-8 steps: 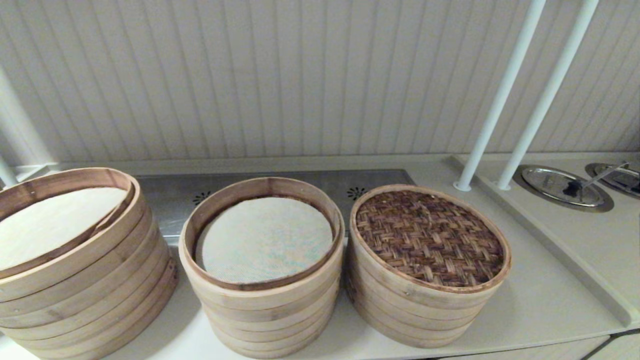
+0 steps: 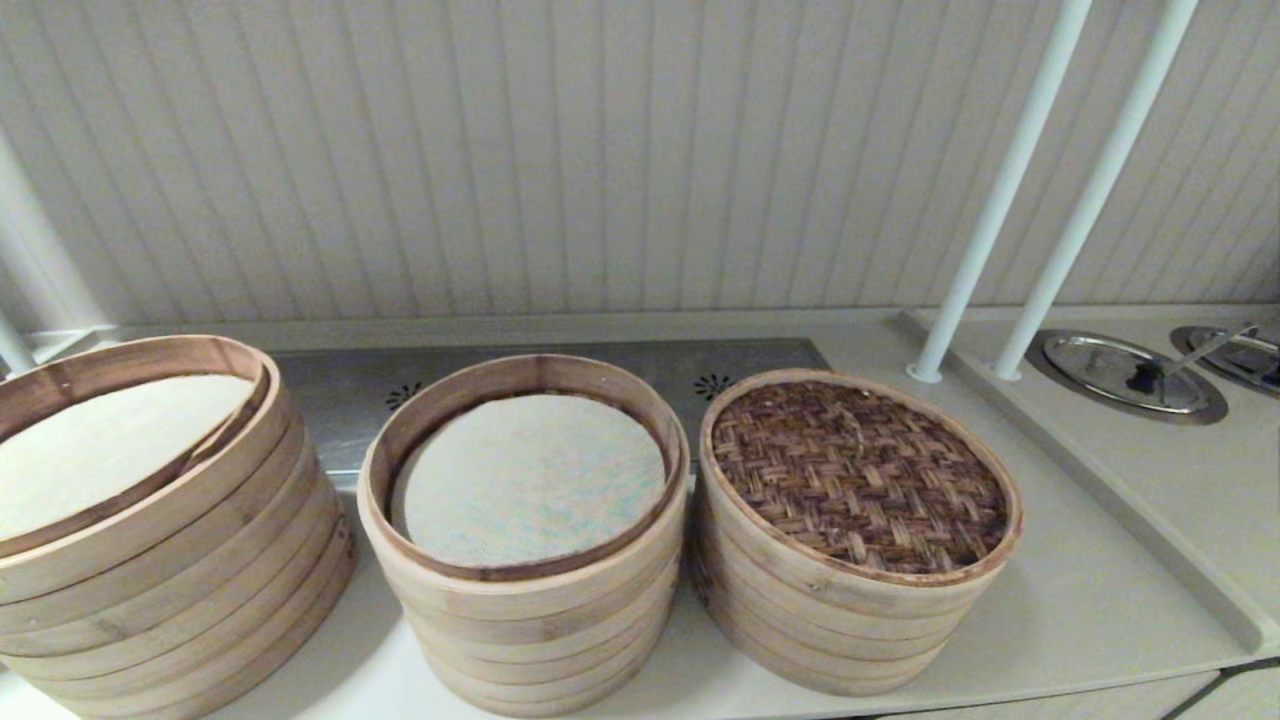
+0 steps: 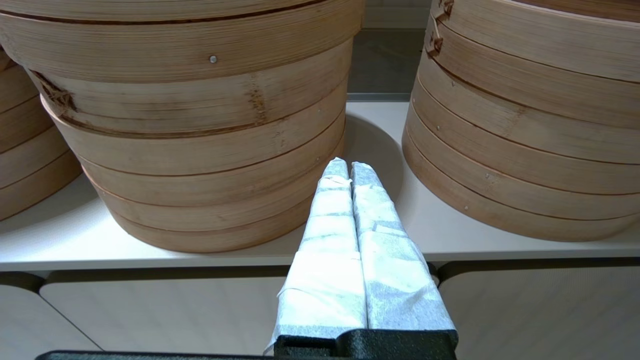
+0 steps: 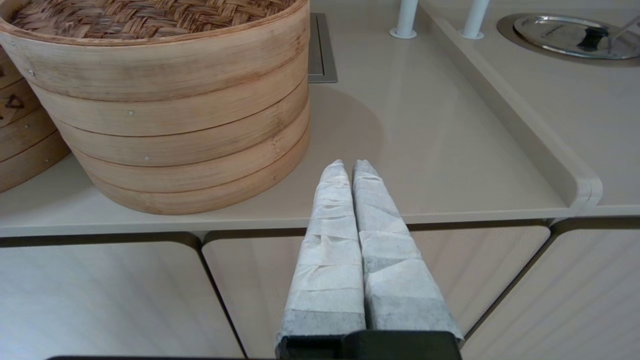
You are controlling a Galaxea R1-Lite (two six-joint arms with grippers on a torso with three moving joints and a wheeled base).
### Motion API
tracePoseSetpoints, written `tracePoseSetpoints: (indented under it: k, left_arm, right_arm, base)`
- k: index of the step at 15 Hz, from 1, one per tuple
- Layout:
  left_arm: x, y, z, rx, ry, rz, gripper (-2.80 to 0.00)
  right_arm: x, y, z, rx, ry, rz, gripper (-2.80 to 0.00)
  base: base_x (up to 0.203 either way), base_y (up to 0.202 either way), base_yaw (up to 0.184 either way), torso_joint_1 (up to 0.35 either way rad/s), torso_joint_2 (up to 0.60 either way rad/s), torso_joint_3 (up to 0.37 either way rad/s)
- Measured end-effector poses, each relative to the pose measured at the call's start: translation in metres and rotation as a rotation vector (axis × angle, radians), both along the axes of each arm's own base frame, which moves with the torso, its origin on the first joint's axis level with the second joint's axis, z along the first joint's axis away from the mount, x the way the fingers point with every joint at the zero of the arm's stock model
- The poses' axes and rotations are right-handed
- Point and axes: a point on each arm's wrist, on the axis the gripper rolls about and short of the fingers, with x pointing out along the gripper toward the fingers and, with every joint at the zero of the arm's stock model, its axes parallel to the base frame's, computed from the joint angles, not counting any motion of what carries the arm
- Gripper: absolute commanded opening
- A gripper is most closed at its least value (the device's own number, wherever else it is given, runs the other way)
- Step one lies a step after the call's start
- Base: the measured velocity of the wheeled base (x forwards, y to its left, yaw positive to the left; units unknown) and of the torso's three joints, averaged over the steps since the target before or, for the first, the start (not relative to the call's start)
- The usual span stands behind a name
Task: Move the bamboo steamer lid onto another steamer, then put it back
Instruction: Pick up the steamer
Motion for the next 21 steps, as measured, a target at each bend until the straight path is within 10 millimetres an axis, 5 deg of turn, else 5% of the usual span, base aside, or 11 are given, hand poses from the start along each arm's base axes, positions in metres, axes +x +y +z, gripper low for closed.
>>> tracePoseSetpoints:
  k: [2, 6, 9, 12, 15, 18, 21]
  left_arm:
    - [0.0, 0.0, 0.0, 0.001, 0.0, 0.0, -2.8]
    - [0.0, 0.0, 0.0, 0.001, -0.001, 0.0, -2.8]
    - [0.0, 0.0, 0.0, 0.001, -0.001, -0.001, -2.8]
    - [0.0, 0.0, 0.0, 0.001, -0.001, 0.0, -2.8]
    - [0.0, 0.0, 0.0, 0.003, -0.001, -0.001, -2.8]
    - [0.0, 0.0, 0.0, 0.001, -0.001, -0.001, -2.8]
    - [0.0, 0.0, 0.0, 0.001, -0.001, -0.001, -2.8]
  right_arm:
    - [-0.005, 0.0, 0.015, -0.002, -0.024, 0.003, -2.8]
    - [-0.028, 0.0, 0.101, -0.007, -0.141, 0.035, -2.8]
    - [-0.018, 0.001, 0.173, -0.007, -0.154, 0.078, -2.8]
    - [0.024, 0.003, 0.239, 0.016, -0.122, 0.127, -2.8]
    - [0.081, 0.009, 0.285, 0.086, -0.042, 0.209, -2.8]
    - [0.141, 0.027, 0.301, 0.167, 0.132, 0.283, -2.8]
    - [0.201, 0.06, 0.29, 0.168, 0.346, 0.288, -2.8]
  base:
    - [0.0, 0.0, 0.0, 0.0, 0.0, 0.0]
    - [0.0, 0.0, 0.0, 0.0, 0.0, 0.0]
    - [0.0, 0.0, 0.0, 0.0, 0.0, 0.0]
    - [0.0, 0.0, 0.0, 0.0, 0.0, 0.0]
    - [0.0, 0.0, 0.0, 0.0, 0.0, 0.0]
    - [0.0, 0.0, 0.0, 0.0, 0.0, 0.0]
    - [0.0, 0.0, 0.0, 0.0, 0.0, 0.0]
